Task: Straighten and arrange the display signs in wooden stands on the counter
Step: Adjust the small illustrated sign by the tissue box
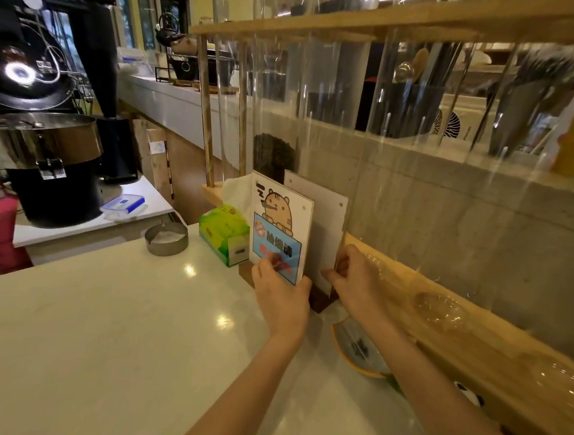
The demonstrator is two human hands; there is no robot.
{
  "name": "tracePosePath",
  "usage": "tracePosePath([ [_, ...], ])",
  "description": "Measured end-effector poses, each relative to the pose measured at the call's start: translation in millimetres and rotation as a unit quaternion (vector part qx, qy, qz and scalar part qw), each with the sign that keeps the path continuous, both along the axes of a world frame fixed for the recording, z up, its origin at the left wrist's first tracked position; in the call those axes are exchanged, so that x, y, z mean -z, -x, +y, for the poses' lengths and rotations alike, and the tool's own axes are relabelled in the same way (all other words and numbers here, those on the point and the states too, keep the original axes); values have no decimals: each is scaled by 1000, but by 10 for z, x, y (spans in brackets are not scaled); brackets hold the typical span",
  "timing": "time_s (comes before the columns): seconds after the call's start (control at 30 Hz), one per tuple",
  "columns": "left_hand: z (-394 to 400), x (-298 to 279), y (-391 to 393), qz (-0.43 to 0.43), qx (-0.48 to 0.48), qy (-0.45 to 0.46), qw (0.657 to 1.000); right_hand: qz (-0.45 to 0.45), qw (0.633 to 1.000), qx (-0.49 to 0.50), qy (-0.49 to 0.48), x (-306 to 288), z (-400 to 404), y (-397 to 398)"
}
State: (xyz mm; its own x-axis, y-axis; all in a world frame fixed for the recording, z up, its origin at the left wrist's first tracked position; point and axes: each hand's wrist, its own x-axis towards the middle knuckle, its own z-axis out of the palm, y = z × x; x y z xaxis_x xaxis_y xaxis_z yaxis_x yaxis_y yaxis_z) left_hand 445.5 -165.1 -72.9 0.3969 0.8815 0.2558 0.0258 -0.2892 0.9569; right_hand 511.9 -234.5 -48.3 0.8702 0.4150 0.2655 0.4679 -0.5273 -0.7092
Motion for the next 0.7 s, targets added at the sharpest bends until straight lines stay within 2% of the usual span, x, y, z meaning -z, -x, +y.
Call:
tracePosePath([
  [0.23,108,39,92,35,55,-23,998,-66,985,37,156,-213,-80,184],
  [0.33,280,94,202,102,107,-69,987,-70,980,61,177,-339,-97,244],
  [0.4,396,133,284,173,129,-113,970,-63,986,51,147,-381,-109,273],
  [0.47,489,168,355,228,151,-153,950,-35,997,12,74,-413,-108,305],
  [0.53,550,195,403,255,181,-176,933,26,998,-59,-1,-436,-70,333],
  [0.6,570,208,421,278,205,-183,920,87,984,-148,-51,-412,7,336],
  [0.7,545,214,420,301,222,-199,906,97,975,-186,-74,-310,125,303],
])
